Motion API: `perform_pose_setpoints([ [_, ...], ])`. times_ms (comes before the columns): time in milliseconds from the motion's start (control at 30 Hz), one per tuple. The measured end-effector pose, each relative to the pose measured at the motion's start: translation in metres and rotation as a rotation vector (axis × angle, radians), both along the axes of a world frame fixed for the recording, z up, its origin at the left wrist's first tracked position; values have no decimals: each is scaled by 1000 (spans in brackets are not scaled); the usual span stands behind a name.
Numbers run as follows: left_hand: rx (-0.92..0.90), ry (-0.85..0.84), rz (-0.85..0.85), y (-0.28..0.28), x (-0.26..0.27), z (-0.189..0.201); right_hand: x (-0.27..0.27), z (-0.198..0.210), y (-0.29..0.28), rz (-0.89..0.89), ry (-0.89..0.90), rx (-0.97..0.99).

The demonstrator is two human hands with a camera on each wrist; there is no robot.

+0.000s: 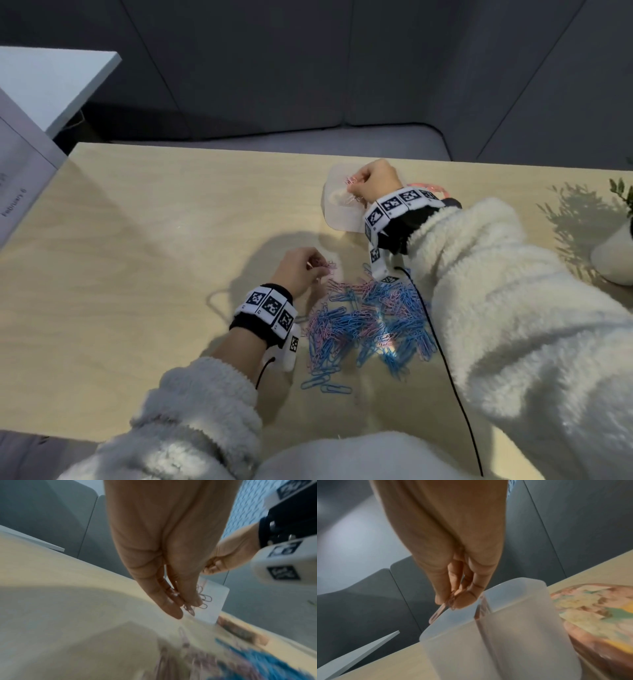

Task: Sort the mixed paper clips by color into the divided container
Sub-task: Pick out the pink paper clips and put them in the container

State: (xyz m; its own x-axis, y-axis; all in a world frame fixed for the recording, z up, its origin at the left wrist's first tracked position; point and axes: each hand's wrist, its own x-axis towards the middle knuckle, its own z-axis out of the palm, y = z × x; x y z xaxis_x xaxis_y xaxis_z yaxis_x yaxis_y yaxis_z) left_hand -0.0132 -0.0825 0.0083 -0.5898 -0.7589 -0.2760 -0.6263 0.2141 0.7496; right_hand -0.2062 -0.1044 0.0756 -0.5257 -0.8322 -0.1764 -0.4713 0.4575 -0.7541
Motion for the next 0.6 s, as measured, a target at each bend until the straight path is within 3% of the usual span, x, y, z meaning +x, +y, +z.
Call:
perform_pose_setpoints([
  [167, -60, 226, 138, -32, -31, 35, -6, -5, -9, -25, 2, 38],
  [267, -129, 304, 235, -50, -57, 47, -10, -8, 2, -56, -104, -24],
  [367, -316, 205, 197, -60, -81, 49, -9, -8, 24, -67, -145, -133],
  [600, -559, -243, -92, -62, -96, 26, 10, -18, 75, -25, -63, -233],
])
